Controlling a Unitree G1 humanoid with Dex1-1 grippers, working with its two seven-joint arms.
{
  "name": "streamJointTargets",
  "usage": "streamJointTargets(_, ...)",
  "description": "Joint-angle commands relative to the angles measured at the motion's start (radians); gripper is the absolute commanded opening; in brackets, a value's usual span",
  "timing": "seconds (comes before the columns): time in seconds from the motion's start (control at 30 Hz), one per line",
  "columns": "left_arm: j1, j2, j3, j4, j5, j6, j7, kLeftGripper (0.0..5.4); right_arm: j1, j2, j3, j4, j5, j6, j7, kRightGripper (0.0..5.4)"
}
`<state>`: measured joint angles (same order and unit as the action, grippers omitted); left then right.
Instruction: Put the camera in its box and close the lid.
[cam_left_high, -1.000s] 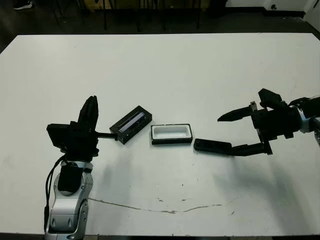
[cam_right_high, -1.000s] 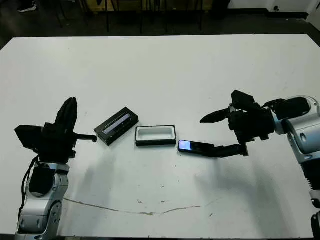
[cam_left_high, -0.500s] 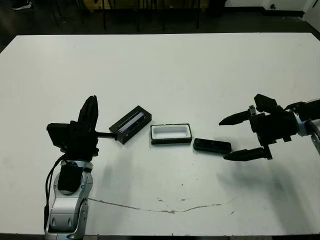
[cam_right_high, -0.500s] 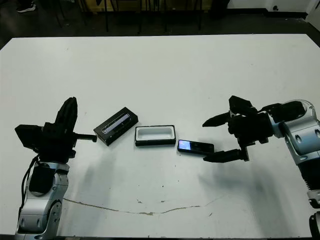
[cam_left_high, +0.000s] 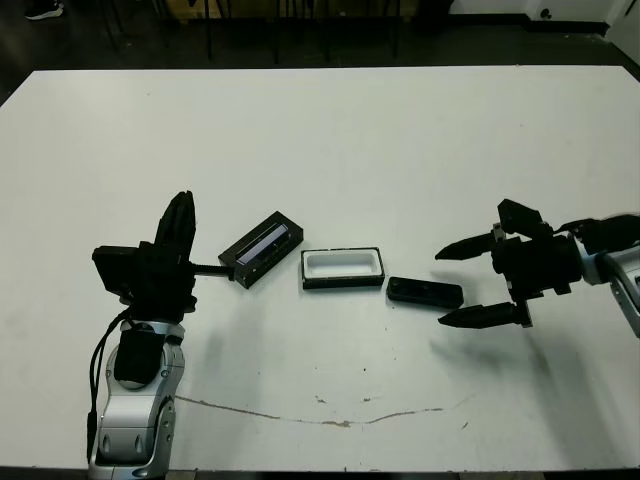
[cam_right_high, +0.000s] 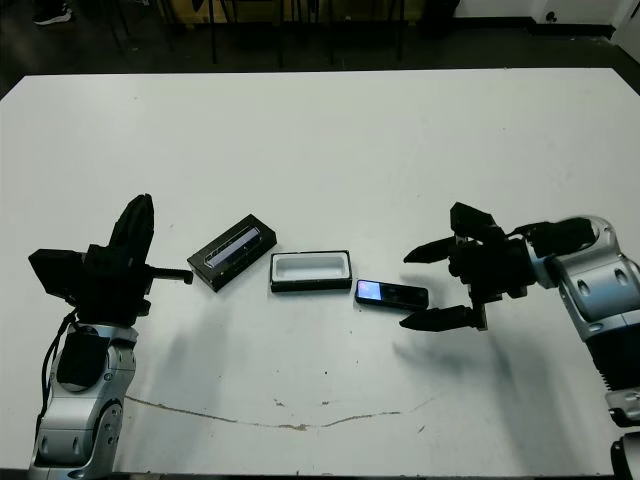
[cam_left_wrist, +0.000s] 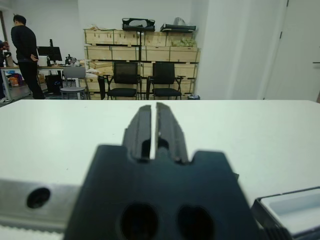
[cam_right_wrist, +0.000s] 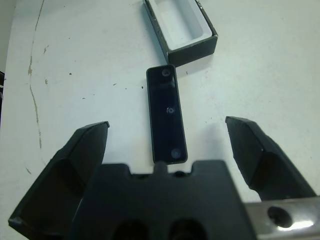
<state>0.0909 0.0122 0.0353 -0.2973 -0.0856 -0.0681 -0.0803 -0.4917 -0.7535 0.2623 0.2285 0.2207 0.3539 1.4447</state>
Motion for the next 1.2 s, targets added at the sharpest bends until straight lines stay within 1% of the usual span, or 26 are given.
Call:
streamJointTargets(0.03,0.017,0.007,0.004,0.004,-0.005,0.020,0.001,0.00,0.020,0.016,0.004,0.043,-0.007,-0.040,0.010,5.39)
streamJointTargets(0.1,0.017,0.007,0.003,0.001,0.000,0.025,0.005,0.00,0.020,0.024,0.003,0.069,0.002,-0.035,0.020,5.39)
streamJointTargets(0.27,0.019,0.007,0.003,0.001,-0.003,0.024,0.002,0.00,0.043,0.069,-0.028,0.133,0.033,-0.058,0.015,5.39)
streamJointTargets(0.37,0.020,0.011,0.004,0.001,0.003,0.021,0.001,0.00,0.055,0.073,-0.025,0.108,0.045,0.031,-0.005,5.39)
streamJointTargets(0.47,0.019,0.011,0.009,0.001,-0.005,0.021,-0.002,0.00,0.078,0.065,-0.022,0.058,0.047,0.091,-0.034,5.07)
streamJointTargets(0.57,0.019,0.010,0.013,0.002,-0.010,0.020,-0.003,0.00,0.100,0.053,-0.023,0.007,0.053,0.150,-0.060,4.56)
streamJointTargets(0.63,0.020,0.009,0.014,0.000,-0.013,0.022,-0.005,0.00,0.116,0.051,-0.025,-0.015,0.055,0.168,-0.074,4.19)
streamJointTargets(0.73,0.022,0.008,0.014,-0.005,-0.017,0.028,-0.002,0.00,0.141,0.038,-0.025,-0.067,0.040,0.174,-0.115,3.62)
streamJointTargets(0.8,0.022,0.011,0.014,-0.007,-0.016,0.028,-0.001,0.00,0.147,0.028,-0.025,-0.096,0.048,0.198,-0.123,3.27)
streamJointTargets(0.9,0.023,0.015,0.015,-0.006,-0.014,0.023,-0.003,0.00,0.157,0.019,-0.027,-0.120,0.053,0.216,-0.134,2.73)
streamJointTargets(1.0,0.021,0.015,0.018,-0.005,-0.020,0.022,-0.005,0.00,0.159,0.002,-0.018,-0.131,0.046,0.206,-0.123,2.17)
streamJointTargets(1.07,0.020,0.015,0.018,-0.004,-0.016,0.019,-0.002,0.00,0.155,-0.019,-0.010,-0.154,0.045,0.221,-0.115,1.79)
streamJointTargets(1.13,0.021,0.015,0.020,-0.007,-0.015,0.022,0.000,0.00,0.159,-0.033,-0.011,-0.167,0.053,0.218,-0.106,1.42)
streamJointTargets(1.2,0.023,0.017,0.021,-0.007,-0.017,0.020,-0.003,0.00,0.172,-0.048,-0.012,-0.177,0.045,0.181,-0.102,1.06)
